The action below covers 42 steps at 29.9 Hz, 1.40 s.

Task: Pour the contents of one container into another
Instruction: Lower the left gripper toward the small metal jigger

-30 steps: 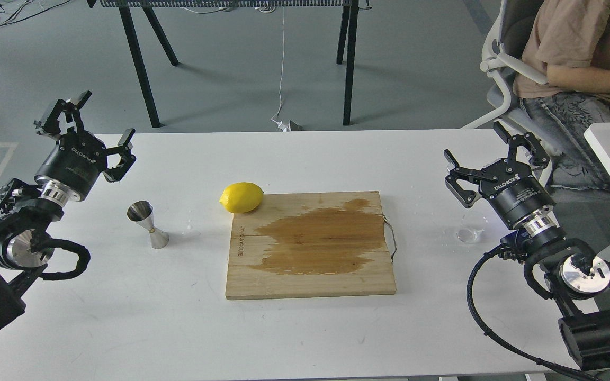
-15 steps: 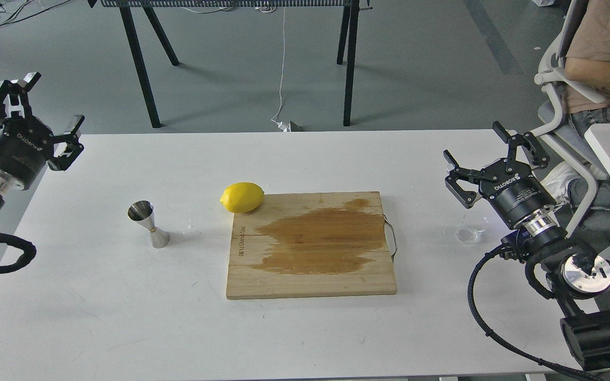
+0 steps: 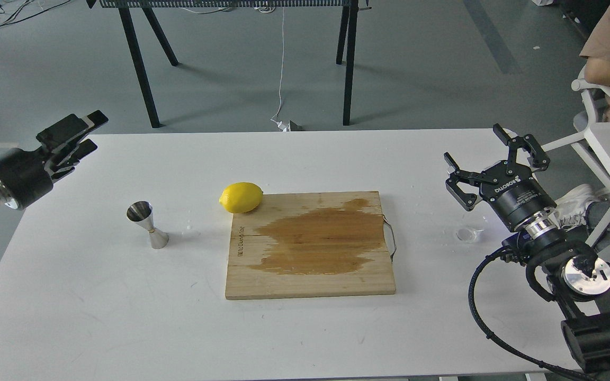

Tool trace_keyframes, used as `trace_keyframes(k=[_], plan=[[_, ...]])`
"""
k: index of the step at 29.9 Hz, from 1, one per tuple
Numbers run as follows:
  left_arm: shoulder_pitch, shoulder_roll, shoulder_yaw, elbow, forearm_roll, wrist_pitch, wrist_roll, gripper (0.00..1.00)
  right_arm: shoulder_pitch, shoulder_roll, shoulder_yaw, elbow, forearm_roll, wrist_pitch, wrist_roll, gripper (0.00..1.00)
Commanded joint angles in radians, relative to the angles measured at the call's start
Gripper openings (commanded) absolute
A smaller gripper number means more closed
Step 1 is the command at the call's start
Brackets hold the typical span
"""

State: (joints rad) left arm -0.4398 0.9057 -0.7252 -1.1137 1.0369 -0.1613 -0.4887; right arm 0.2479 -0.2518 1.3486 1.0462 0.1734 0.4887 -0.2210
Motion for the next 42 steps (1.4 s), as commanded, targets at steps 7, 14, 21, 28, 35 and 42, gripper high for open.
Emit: trace_keyframes(k=[7, 14, 21, 28, 35, 42], plan=[[0.107, -0.045, 0.018, -0.035, 0.104, 0.296, 0.000, 0.99, -0.005, -0.001, 0.001, -0.002, -0.002, 0.000, 0.000, 0.98], [0.217, -0.076, 0.006, -0.057, 0.360, 0.534, 0.000, 0.99, -0.007, -0.001, -0.002, -0.005, -0.003, 0.000, 0.000, 0.98], [0.325, -0.106, 0.004, -0.054, 0.521, 0.650, 0.000, 0.98, -0.013, -0.001, -0.006, -0.008, -0.003, 0.000, 0.000, 0.98], [0.398, -0.211, -0.002, 0.008, 0.643, 0.650, 0.000, 0.98, -0.013, -0.001, -0.006, -0.006, -0.003, 0.000, 0.000, 0.98], [0.400, -0.298, -0.005, 0.121, 0.753, 0.650, 0.000, 0.98, -0.013, -0.001, -0.006, -0.006, -0.003, 0.000, 0.000, 0.98], [0.363, -0.361, 0.000, 0.213, 0.769, 0.650, 0.000, 0.98, -0.013, -0.001, -0.005, -0.006, -0.003, 0.000, 0.000, 0.98]])
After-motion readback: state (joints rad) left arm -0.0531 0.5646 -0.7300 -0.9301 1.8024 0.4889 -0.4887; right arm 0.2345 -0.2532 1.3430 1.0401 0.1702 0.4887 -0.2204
